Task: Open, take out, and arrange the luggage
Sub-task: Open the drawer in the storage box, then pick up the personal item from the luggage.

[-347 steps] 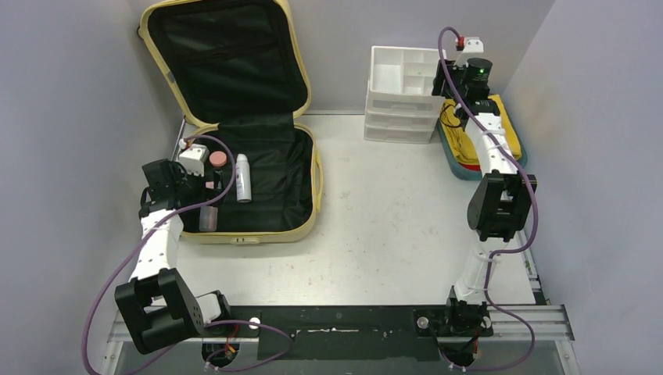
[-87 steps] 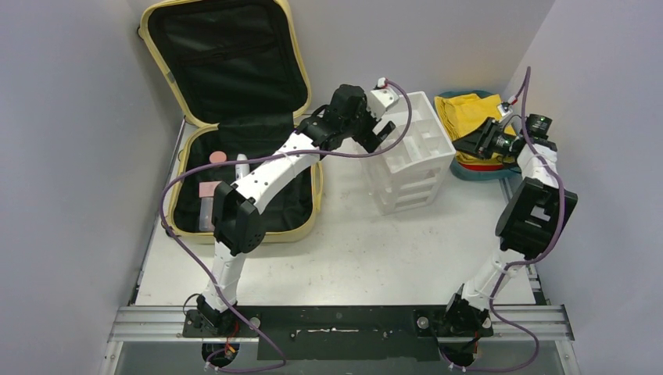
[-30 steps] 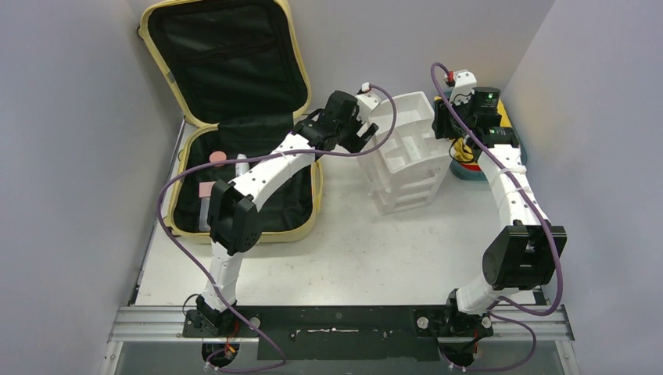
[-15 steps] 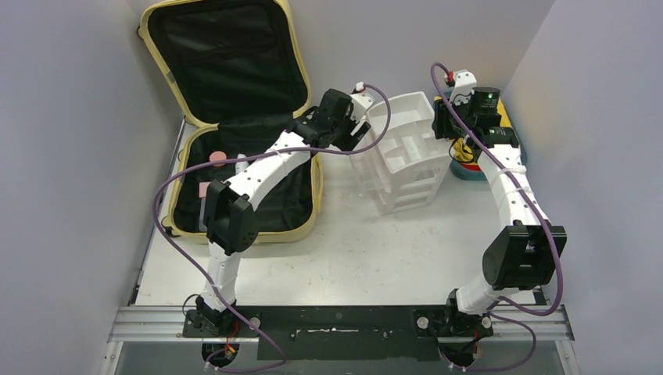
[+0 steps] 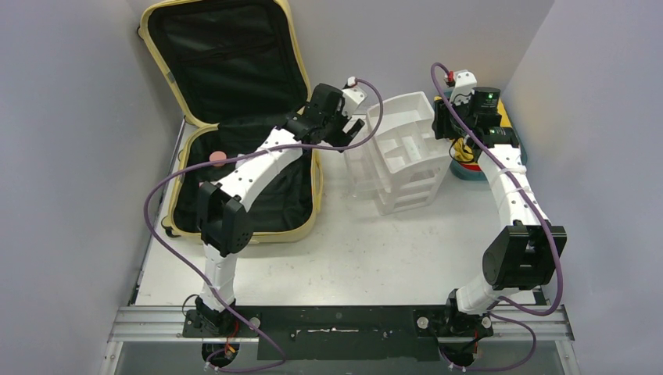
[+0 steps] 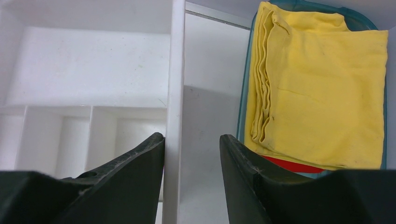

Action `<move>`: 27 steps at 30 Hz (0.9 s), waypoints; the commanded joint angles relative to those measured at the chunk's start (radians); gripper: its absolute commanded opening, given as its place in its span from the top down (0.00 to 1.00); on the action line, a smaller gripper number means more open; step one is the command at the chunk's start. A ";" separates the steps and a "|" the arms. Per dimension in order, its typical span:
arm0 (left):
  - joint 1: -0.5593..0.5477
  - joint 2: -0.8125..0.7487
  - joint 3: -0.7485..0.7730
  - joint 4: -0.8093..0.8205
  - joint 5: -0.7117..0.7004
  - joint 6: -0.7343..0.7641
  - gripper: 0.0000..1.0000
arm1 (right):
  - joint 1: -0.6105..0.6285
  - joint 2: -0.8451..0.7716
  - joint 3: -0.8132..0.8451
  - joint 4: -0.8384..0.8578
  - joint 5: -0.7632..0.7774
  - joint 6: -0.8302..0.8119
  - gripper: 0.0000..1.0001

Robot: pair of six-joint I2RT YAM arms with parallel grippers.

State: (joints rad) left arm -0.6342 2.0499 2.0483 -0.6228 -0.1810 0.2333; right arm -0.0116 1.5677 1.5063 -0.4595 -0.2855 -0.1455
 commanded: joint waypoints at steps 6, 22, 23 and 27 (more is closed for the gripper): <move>0.071 -0.155 0.125 -0.024 0.024 0.021 0.03 | -0.022 -0.065 -0.012 0.028 -0.076 0.001 0.47; 0.568 -0.539 -0.728 0.145 0.255 -0.022 0.03 | -0.036 -0.251 -0.128 0.172 -0.034 0.023 0.00; 0.581 -0.539 -0.749 0.156 0.281 -0.023 0.03 | -0.036 -0.256 -0.134 0.177 -0.015 0.030 0.00; 0.622 -0.533 -0.805 0.201 0.375 -0.038 0.03 | -0.049 -0.280 -0.185 0.207 0.024 0.054 0.00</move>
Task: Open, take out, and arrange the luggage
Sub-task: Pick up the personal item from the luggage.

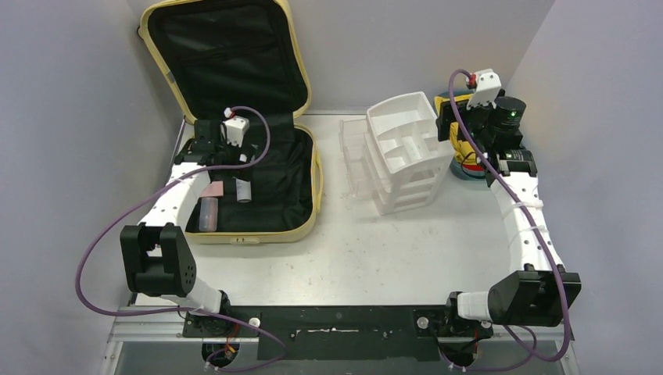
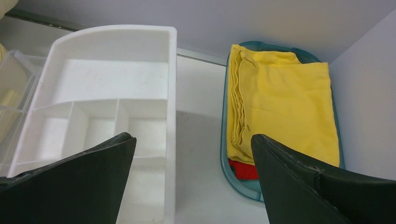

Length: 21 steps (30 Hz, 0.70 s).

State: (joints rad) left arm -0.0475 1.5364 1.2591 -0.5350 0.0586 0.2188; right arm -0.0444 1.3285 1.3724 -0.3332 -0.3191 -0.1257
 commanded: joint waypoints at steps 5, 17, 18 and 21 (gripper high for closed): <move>0.042 0.017 -0.069 0.145 0.154 -0.051 0.03 | -0.023 -0.051 -0.097 0.120 0.018 0.025 0.00; 0.104 0.057 -0.102 0.228 0.136 -0.052 0.03 | -0.056 -0.055 -0.129 0.152 -0.057 0.034 0.00; 0.110 0.057 -0.099 0.227 0.139 -0.053 0.03 | -0.057 -0.055 -0.130 0.152 -0.058 0.033 0.00; 0.119 0.062 -0.101 0.221 0.160 -0.061 0.05 | -0.058 -0.050 -0.130 0.151 -0.060 0.032 0.00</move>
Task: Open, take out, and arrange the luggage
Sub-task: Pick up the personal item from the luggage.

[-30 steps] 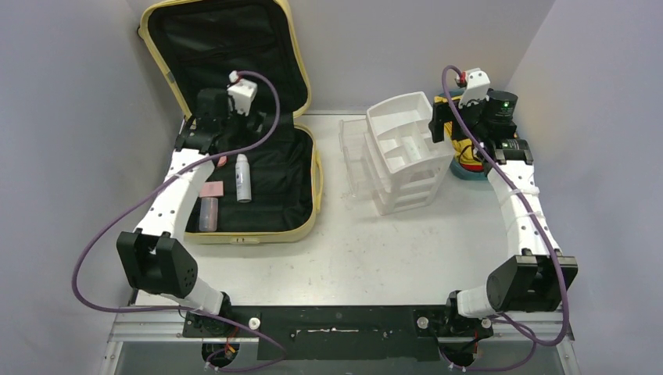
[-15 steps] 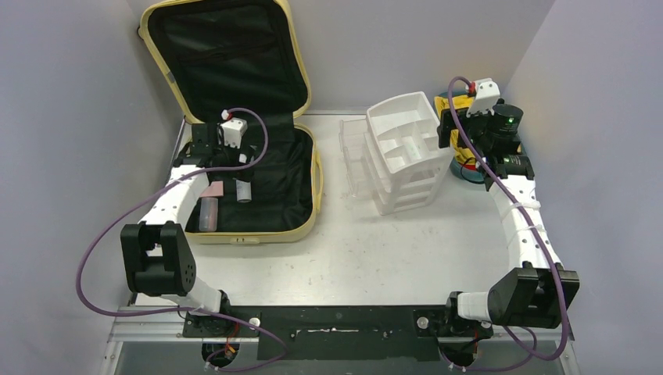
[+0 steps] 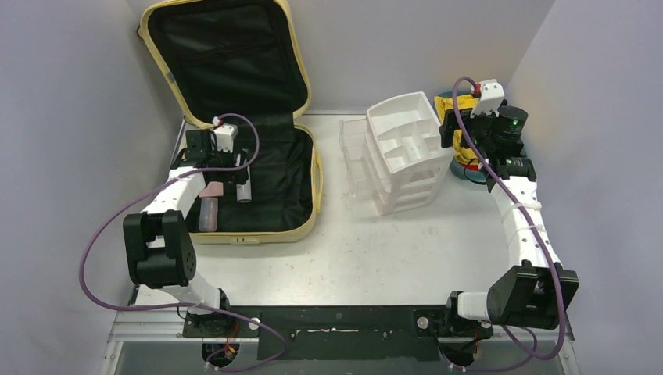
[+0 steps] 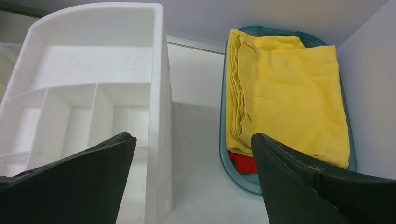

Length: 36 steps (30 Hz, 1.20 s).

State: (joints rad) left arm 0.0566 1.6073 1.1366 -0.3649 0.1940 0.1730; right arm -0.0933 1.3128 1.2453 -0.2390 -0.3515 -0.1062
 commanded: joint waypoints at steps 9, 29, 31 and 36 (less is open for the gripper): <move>0.026 0.012 0.024 0.088 0.013 -0.043 0.08 | -0.043 -0.034 -0.010 0.056 -0.079 0.028 0.00; 0.029 0.144 0.048 0.113 0.137 -0.134 0.18 | -0.094 -0.046 -0.033 0.074 -0.138 0.047 0.00; 0.029 0.170 0.055 0.119 0.129 -0.140 0.20 | -0.101 -0.047 -0.037 0.077 -0.145 0.050 0.00; 0.018 0.210 0.069 0.129 0.121 -0.149 0.30 | -0.109 -0.044 -0.044 0.085 -0.156 0.056 0.00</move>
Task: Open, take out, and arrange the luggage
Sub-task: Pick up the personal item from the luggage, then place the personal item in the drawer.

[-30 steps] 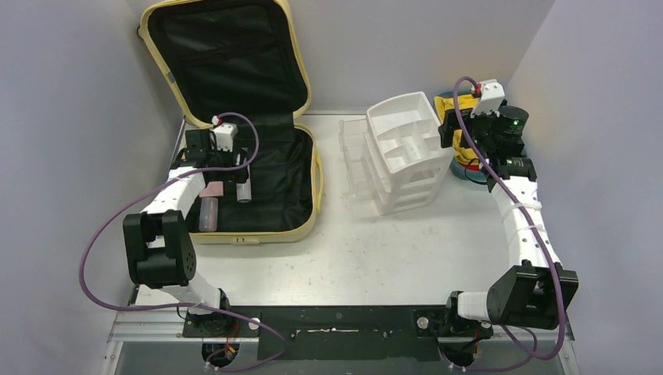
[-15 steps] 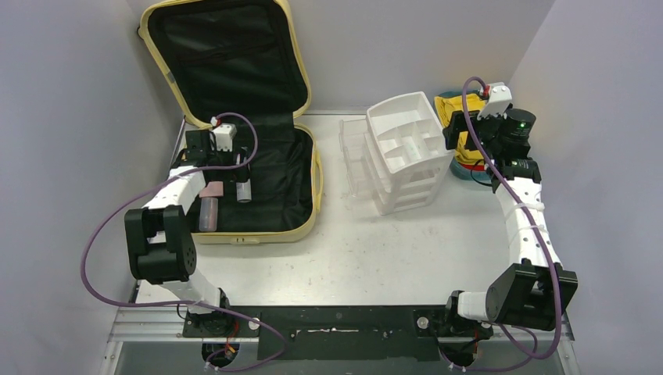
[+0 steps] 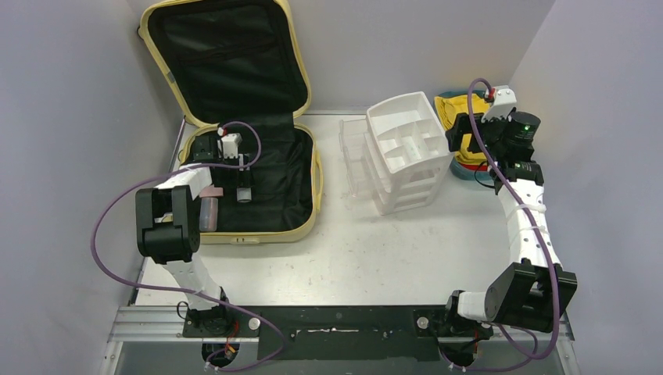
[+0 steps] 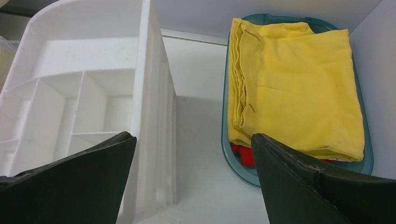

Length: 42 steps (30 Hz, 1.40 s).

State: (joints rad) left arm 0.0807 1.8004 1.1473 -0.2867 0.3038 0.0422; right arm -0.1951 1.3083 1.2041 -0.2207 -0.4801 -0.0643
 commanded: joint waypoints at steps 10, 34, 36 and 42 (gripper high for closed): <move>-0.015 0.017 0.074 0.047 -0.004 -0.030 0.77 | -0.019 -0.037 -0.006 0.070 -0.037 0.018 0.00; -0.325 -0.148 0.499 0.109 0.481 -0.446 1.00 | -0.116 -0.046 -0.073 0.154 -0.028 0.052 0.00; -0.392 -0.109 0.555 0.133 0.463 -0.498 1.00 | -0.128 -0.048 -0.079 0.161 -0.031 0.057 0.00; -0.506 -0.002 0.650 0.186 0.366 -0.676 1.00 | -0.175 -0.066 -0.097 0.186 -0.071 0.097 0.00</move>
State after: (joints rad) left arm -0.3916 1.7592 1.7287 -0.2157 0.7109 -0.4545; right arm -0.3424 1.2957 1.1118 -0.1196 -0.5144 -0.0040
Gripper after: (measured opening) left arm 0.390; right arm 0.999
